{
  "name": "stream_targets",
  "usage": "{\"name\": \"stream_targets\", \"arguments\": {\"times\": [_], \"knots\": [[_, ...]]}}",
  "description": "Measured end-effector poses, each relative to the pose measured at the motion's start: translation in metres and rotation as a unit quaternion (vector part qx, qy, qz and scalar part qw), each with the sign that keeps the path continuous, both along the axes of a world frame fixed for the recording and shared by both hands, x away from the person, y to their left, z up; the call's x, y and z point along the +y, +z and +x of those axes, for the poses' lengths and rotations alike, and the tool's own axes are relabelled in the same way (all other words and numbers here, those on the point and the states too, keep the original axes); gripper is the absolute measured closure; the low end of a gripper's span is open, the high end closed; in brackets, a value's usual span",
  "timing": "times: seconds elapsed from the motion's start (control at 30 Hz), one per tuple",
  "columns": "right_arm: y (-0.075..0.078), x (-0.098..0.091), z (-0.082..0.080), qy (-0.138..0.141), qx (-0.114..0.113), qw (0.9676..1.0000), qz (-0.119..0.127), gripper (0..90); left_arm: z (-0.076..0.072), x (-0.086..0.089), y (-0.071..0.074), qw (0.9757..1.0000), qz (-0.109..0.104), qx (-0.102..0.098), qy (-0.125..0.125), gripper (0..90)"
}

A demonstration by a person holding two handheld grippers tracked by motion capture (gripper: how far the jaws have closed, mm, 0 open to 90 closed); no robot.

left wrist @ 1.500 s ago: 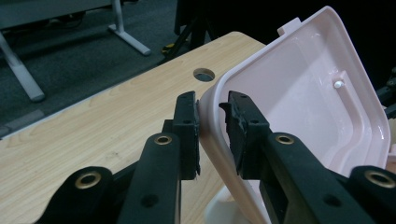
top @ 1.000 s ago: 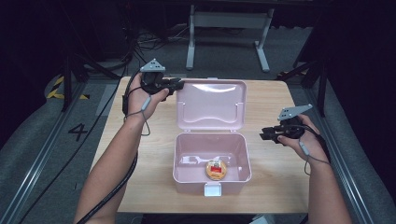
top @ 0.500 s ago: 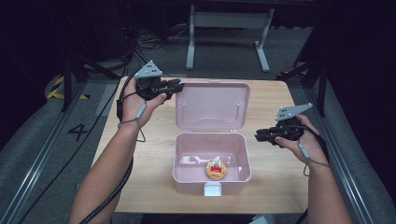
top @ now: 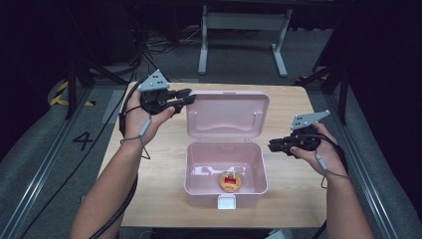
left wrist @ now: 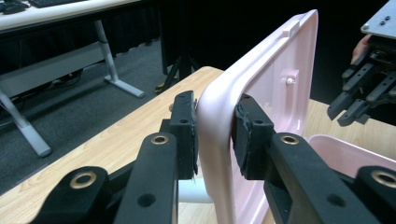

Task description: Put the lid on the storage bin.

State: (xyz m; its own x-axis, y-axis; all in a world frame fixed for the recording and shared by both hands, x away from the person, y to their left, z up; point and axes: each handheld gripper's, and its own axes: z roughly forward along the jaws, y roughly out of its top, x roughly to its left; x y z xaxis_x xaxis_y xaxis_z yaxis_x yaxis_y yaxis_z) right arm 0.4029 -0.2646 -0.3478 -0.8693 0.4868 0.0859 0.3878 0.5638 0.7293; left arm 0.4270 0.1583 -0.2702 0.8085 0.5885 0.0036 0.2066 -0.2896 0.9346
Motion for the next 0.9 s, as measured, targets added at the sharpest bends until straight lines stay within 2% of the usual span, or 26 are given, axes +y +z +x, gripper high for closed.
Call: {"name": "stream_targets", "arguments": {"times": [0.4,0.6,0.73,0.9], "knots": [[0.005,0.006,-0.005,0.012,-0.002,0.9999,0.008,77.6,-0.014,0.005,-0.001,0.9989,-0.025,0.029,-0.025,67.9],[0.01,0.004,-0.008,0.017,0.013,0.9992,0.034,84.7,-0.027,0.006,-0.001,0.9986,-0.015,0.03,-0.041,65.3],[0.012,0.005,-0.01,0.019,0.012,0.9991,0.037,90.0,-0.032,0.006,-0.002,0.9984,-0.01,0.032,-0.045,64.1],[0.016,0.006,-0.013,0.018,0.011,0.9984,0.052,90.0,-0.039,0.007,-0.007,0.9981,-0.004,0.038,-0.048,63.4]]}}
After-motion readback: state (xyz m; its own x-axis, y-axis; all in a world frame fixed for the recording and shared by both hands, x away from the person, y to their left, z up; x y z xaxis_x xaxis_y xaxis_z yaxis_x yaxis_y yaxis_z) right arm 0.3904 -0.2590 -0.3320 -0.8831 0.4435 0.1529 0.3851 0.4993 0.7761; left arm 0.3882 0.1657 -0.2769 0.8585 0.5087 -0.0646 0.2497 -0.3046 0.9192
